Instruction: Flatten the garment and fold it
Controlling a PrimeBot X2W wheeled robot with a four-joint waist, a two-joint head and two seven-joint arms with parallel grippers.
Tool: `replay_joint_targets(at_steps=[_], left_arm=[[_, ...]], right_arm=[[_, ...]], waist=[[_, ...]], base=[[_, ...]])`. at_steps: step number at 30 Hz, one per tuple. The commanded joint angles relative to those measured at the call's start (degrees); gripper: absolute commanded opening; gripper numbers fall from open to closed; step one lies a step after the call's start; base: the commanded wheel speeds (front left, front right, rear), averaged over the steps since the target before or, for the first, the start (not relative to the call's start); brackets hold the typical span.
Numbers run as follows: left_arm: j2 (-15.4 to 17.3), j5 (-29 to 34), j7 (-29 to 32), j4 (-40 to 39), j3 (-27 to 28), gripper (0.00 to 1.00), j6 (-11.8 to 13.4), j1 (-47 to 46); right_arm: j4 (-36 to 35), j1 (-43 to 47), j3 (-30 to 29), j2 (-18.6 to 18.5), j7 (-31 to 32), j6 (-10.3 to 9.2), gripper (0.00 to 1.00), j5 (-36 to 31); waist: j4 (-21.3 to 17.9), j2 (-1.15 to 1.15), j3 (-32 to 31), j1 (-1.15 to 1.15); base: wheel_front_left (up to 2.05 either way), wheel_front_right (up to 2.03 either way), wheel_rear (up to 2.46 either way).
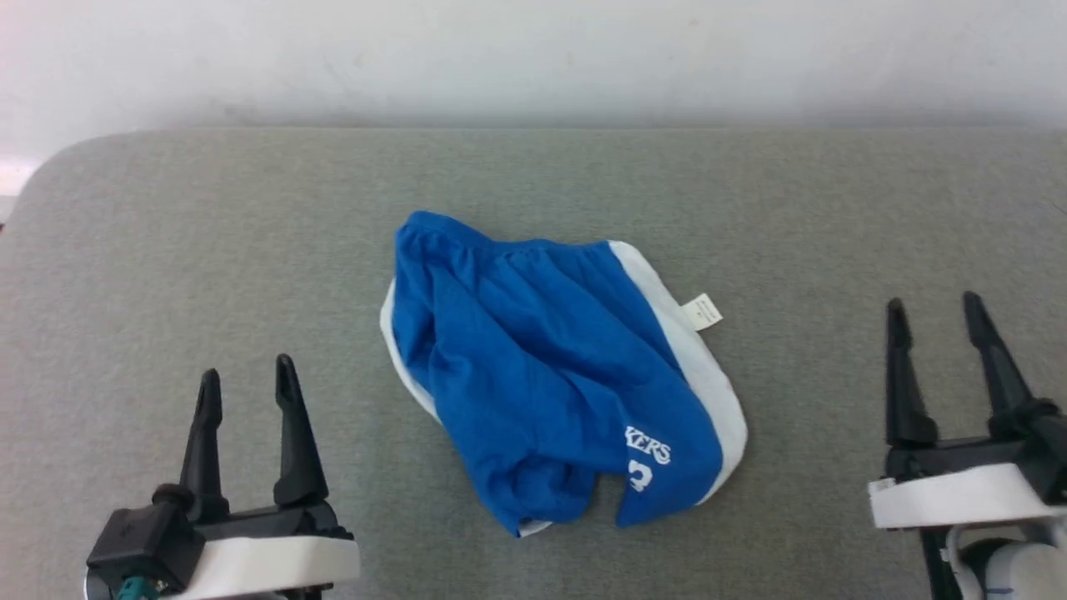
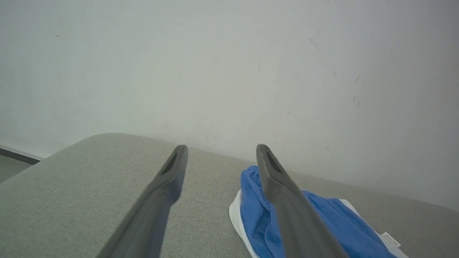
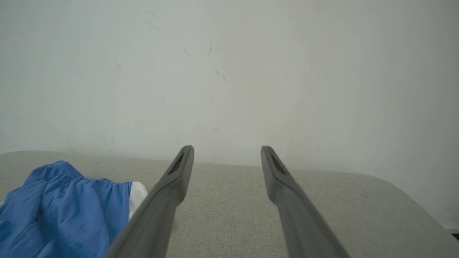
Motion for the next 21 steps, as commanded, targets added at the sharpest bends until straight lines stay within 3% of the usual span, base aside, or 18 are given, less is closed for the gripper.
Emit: replay_joint_targets(at_steps=[1, 8, 15, 21], left_arm=[[-0.32, 0.59, -0.27, -0.24, 0.58, 1.00, -0.63, -0.15], [-4.50, 3.57, -0.28, 0.04, 3.93, 1.00, -6.11, -2.27], [-6.45, 4.29, -0.28, 2.09, 4.52, 1.00, -9.77, -4.51], [-6.87, 3.67, -0.28, 4.16, 2.89, 1.00, -11.33, -6.52]], right_arm=[[-0.06, -0.46, 0.45, 0.08, 0.37, -0.05, 1.00, -0.45], [1.08, -11.65, 8.84, -0.69, 12.97, -0.05, 1.00, -2.58], [10.45, -27.43, 17.85, -7.33, 32.96, -0.05, 1.00, 4.44], [20.04, -36.32, 24.10, -11.48, 45.34, -0.05, 1.00, 11.13]], waist=[[1.74, 0.00, 0.17, 0.01], [4.88, 0.00, 3.15, 0.01], [7.48, 0.00, 7.34, 0.01], [10.82, 0.00, 10.23, 0.01]], base=[[0.00, 0.00, 0.00], [0.00, 0.00, 0.00], [0.00, 0.00, 0.00], [0.00, 0.00, 0.00]])
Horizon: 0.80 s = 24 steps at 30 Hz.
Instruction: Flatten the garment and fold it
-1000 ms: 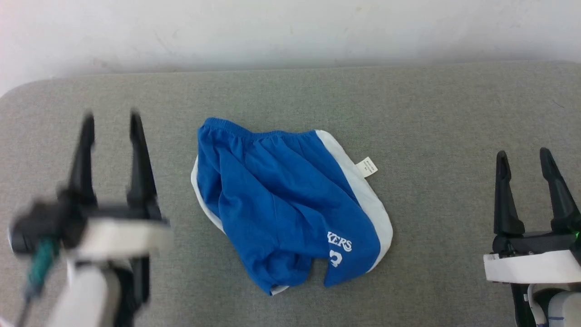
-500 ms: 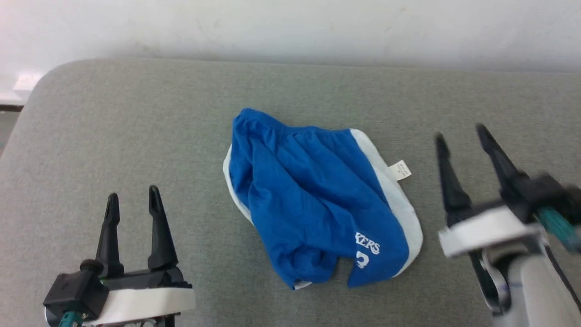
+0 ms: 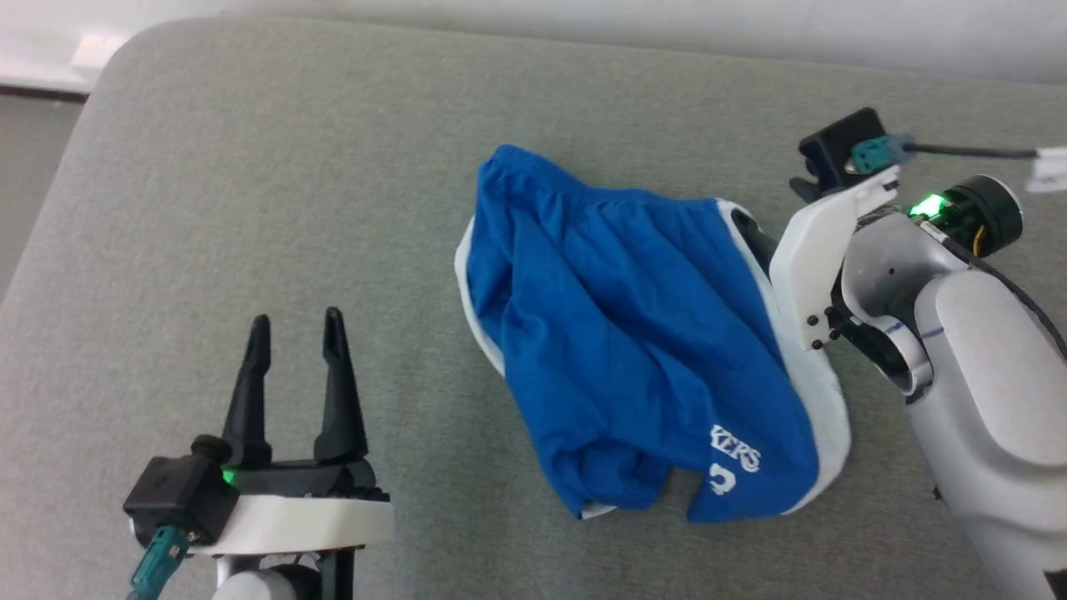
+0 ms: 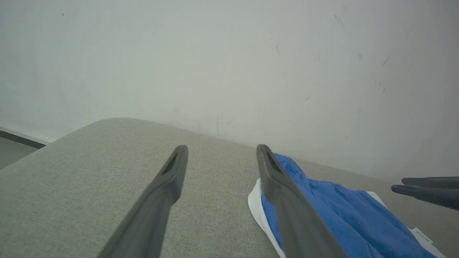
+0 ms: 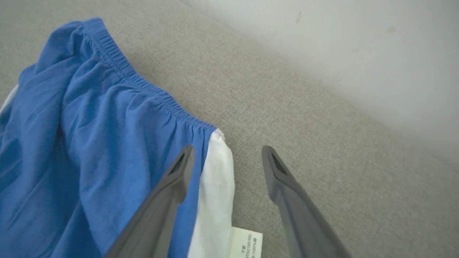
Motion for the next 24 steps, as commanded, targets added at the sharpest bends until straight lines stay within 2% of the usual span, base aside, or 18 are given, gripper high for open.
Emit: replay_joint_targets(at_steps=[1, 5, 9, 10, 11, 17, 24], left_arm=[[-0.25, -0.34, -0.27, 0.40, -0.35, 1.00, -0.33, -0.91], [-0.27, -1.34, -0.27, 1.61, -2.05, 1.00, -0.23, -1.98], [-0.28, -1.99, -0.27, 2.41, -3.61, 1.00, -0.29, -2.78], [-0.28, -2.15, -0.27, 2.50, -3.81, 1.00, -0.22, -2.87], [-0.28, -2.32, -0.27, 2.57, -3.93, 1.00, -0.13, -2.93], [-0.28, -2.11, -0.27, 3.48, -4.07, 1.00, -0.65, -3.19], [-0.29, -0.97, -0.27, 3.73, -2.76, 1.00, -1.50, -2.61]], right_arm=[[0.88, -1.11, 0.79, -0.34, 0.82, -0.04, 1.00, 0.65], [6.00, -4.15, 3.52, -1.88, 4.04, -0.04, 1.00, 2.16], [10.68, -5.63, 5.54, -1.89, 5.54, -0.04, 1.00, 3.51], [11.74, -5.82, 5.50, -1.64, 5.84, -0.04, 0.22, 3.93], [12.53, -6.04, 5.34, -1.36, 5.85, -0.04, 0.00, 4.21], [14.48, -7.81, 1.78, -1.69, -0.94, -0.04, 0.00, 2.57], [13.69, -2.40, -9.75, -4.62, -8.64, -0.04, 0.00, 0.94]], waist=[[2.82, 0.00, 2.40, -0.01], [4.92, 0.00, 3.45, -0.01], [6.34, 0.00, 3.99, -0.01], [6.43, 0.00, 4.01, -0.01], [6.44, 0.00, 4.01, -0.01], [4.07, 0.00, 3.03, -0.01], [-0.84, 0.00, 0.87, -0.01]], base=[[0.00, 0.00, 0.00], [0.00, 0.00, 0.00], [0.00, 0.00, 0.00], [0.00, 0.00, 0.00], [0.00, 0.00, 0.00], [0.00, 0.00, 0.00], [0.00, 0.00, 0.00]])
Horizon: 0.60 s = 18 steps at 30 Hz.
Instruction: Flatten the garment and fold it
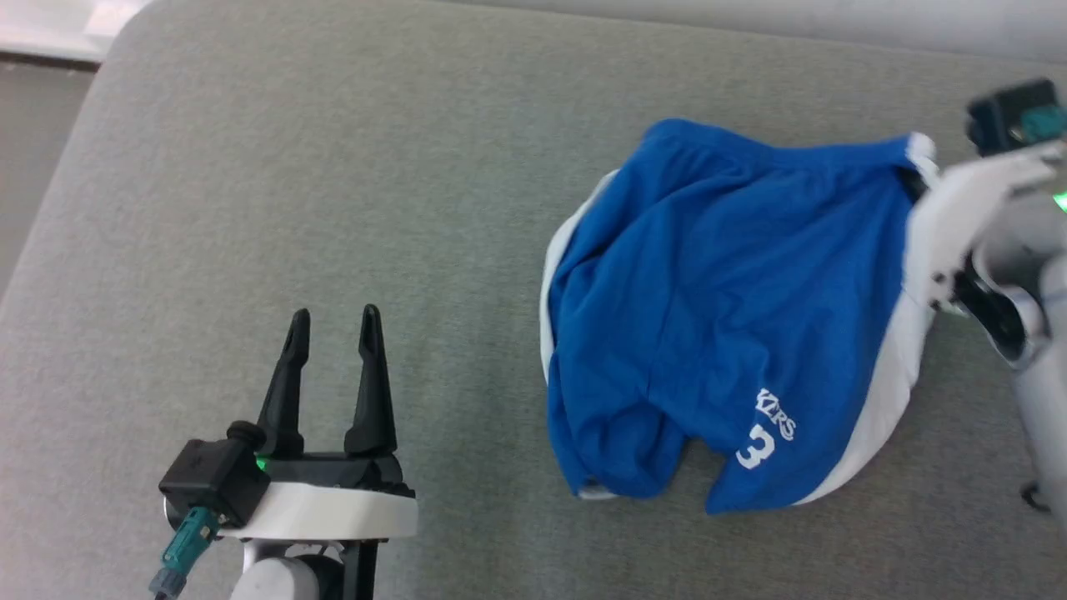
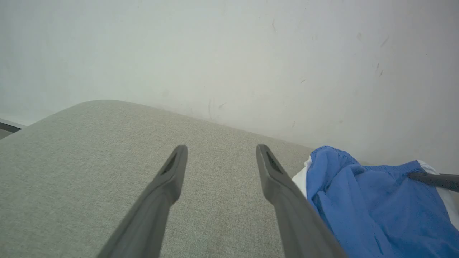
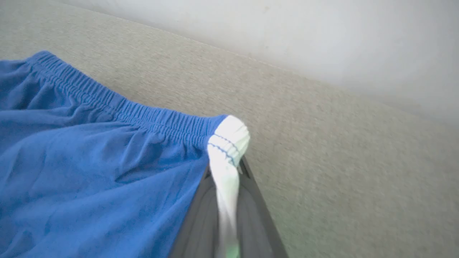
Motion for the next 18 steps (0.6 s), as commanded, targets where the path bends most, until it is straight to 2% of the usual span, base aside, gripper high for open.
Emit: replay_joint_targets(at_steps=[1, 5, 8, 10, 13, 17, 18], left_arm=[[-0.18, 0.41, -0.27, 0.21, 0.38, 1.00, -0.55, -0.24], [-0.18, 0.85, -0.27, 0.35, 1.11, 1.00, -1.28, 0.16], [-0.18, 1.27, -0.27, 0.51, 1.49, 1.00, -1.72, 0.42], [-0.18, 1.41, -0.27, 0.66, 1.57, 1.00, -1.96, 0.53], [-0.18, 1.48, -0.27, 0.90, 1.48, 1.00, -2.10, 0.63], [-0.18, 1.39, -0.27, 1.33, 1.29, 1.00, -2.24, 0.59], [-0.18, 1.39, -0.27, 1.47, 1.23, 1.00, -2.30, 0.61]], right_arm=[[-0.71, 2.98, -1.69, -0.51, -0.68, -0.06, 0.00, -0.34], [-6.50, 13.30, -10.20, -0.09, -2.00, -0.06, 0.00, -0.81], [-13.12, 22.85, -16.77, 2.72, -1.91, -0.06, 0.00, -2.09], [-17.78, 29.31, -20.70, 5.89, -1.14, -0.06, 0.00, -2.59], [-24.22, 38.07, -23.82, 10.97, 0.90, -0.06, 0.00, -3.04], [-29.92, 44.27, -24.18, 14.40, 2.42, -0.06, 0.00, -3.00], [-30.76, 44.67, -23.57, 14.54, 2.18, -0.06, 0.49, -3.46]], waist=[[-3.12, 0.00, -1.74, 0.00], [-5.59, 0.00, -2.26, 0.00], [-7.13, 0.00, -2.50, 0.00], [-7.97, 0.00, -2.61, 0.00], [-9.04, 0.00, -2.84, 0.00], [-10.14, 0.00, -3.35, 0.00], [-10.31, 0.00, -3.58, 0.00]], base=[[0.00, 0.00, 0.00], [0.00, 0.00, 0.00], [0.00, 0.00, 0.00], [0.00, 0.00, 0.00], [0.00, 0.00, 0.00], [0.00, 0.00, 0.00], [0.00, 0.00, 0.00]])
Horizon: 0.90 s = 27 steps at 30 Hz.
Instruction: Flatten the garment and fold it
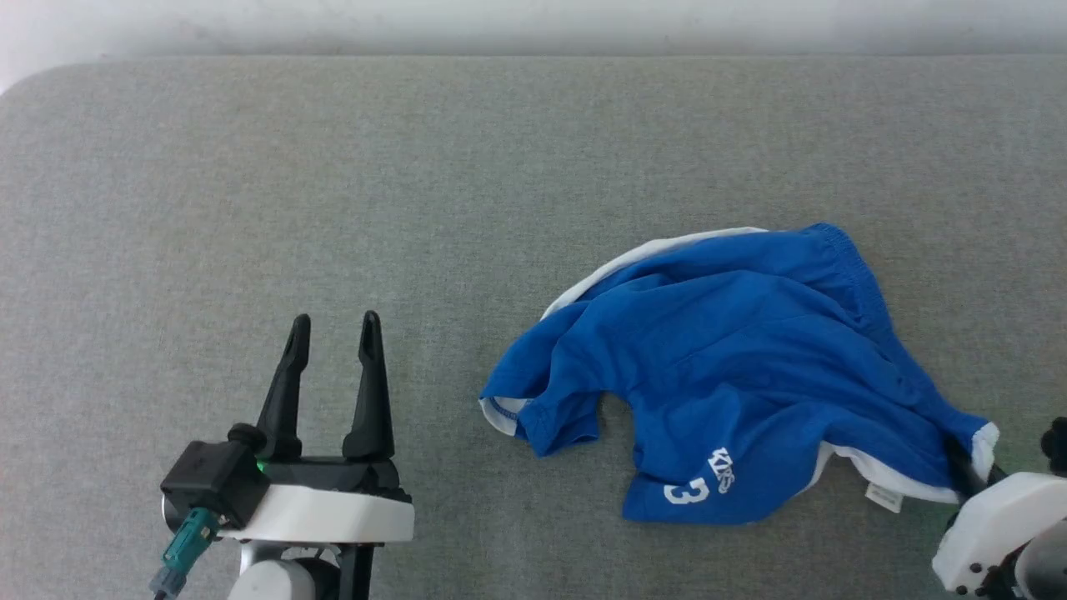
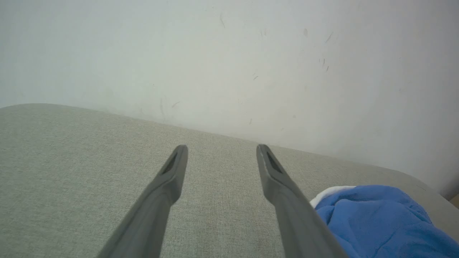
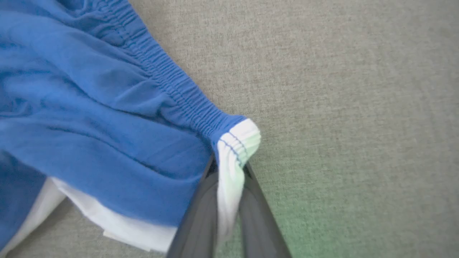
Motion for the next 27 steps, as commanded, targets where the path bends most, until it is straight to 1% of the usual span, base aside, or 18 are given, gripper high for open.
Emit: replay_joint_targets(at_steps=[1, 5, 9, 11, 13, 14, 15, 17, 19, 21, 27], left_arm=[[-0.10, 0.44, -0.27, 0.36, 0.02, 1.00, -0.43, 0.47], [-0.10, 0.62, -0.27, 0.72, -0.09, 1.00, -0.51, 0.40], [-0.10, 0.46, -0.27, 0.64, -0.38, 1.00, -0.32, 0.39], [-0.10, 0.20, -0.27, 0.46, -0.72, 1.00, -0.14, 0.47], [-0.10, -0.08, -0.27, 0.38, -1.09, 1.00, 0.01, 0.49], [-0.10, -0.08, -0.27, 0.38, -1.09, 1.00, 0.01, 0.49], [-0.10, -0.20, -0.27, 0.40, -1.25, 1.00, 0.03, 0.46], [-0.10, -0.34, -0.27, 0.48, -1.61, 1.00, -0.05, 0.19], [-0.10, -0.41, -0.27, 0.52, -1.76, 1.00, -0.08, -0.12], [-0.10, -0.44, -0.27, 0.60, -2.03, 1.00, -0.25, -0.54], [-0.10, -0.73, -0.27, 0.99, -2.97, 1.00, -0.59, -1.92]], right_arm=[[-0.18, 0.85, 0.95, 0.36, 0.30, -0.05, 1.00, -0.85], [-5.54, -2.20, 4.62, -0.04, 0.71, -0.05, 1.00, -0.92], [-11.74, -7.74, 8.15, -2.35, 3.71, -0.05, 1.00, 0.60], [-12.96, -10.89, 9.44, -3.71, 5.32, -0.05, 1.00, 0.73], [-12.26, -13.99, 10.87, -5.39, 6.79, -0.05, 1.00, 0.13], [-12.26, -13.99, 10.87, -5.39, 6.79, -0.05, 1.00, 0.13], [-11.13, -15.57, 11.36, -5.81, 7.46, -0.05, 1.00, 0.23], [-8.10, -18.57, 13.11, -7.88, 8.82, -0.05, 1.00, -0.51], [-4.06, -21.49, 14.30, -8.56, 10.29, -0.05, 1.00, 0.04], [-0.09, -24.31, 16.58, -10.47, 11.50, -0.05, 1.00, -0.23], [12.57, -30.89, 20.90, -14.51, 13.25, -0.05, 1.00, -1.60]], waist=[[-0.75, 0.00, -0.79, 0.01], [-0.61, 0.00, -1.79, 0.01], [0.49, 0.00, -2.13, 0.01], [1.24, 0.00, -1.91, 0.01], [2.08, 0.00, -1.46, 0.01], [2.08, 0.00, -1.46, 0.01], [2.50, 0.00, -1.14, 0.01], [3.51, 0.00, -0.39, 0.01], [4.36, 0.00, 0.37, 0.01], [5.41, 0.00, 1.37, 0.01], [8.01, 0.00, 3.76, 0.01]], base=[[0.00, 0.00, 0.00], [0.00, 0.00, 0.00], [0.00, 0.00, 0.00], [0.00, 0.00, 0.00], [0.00, 0.00, 0.00], [0.00, 0.00, 0.00], [0.00, 0.00, 0.00], [0.00, 0.00, 0.00], [0.00, 0.00, 0.00], [0.00, 0.00, 0.00], [0.00, 0.00, 0.00]])
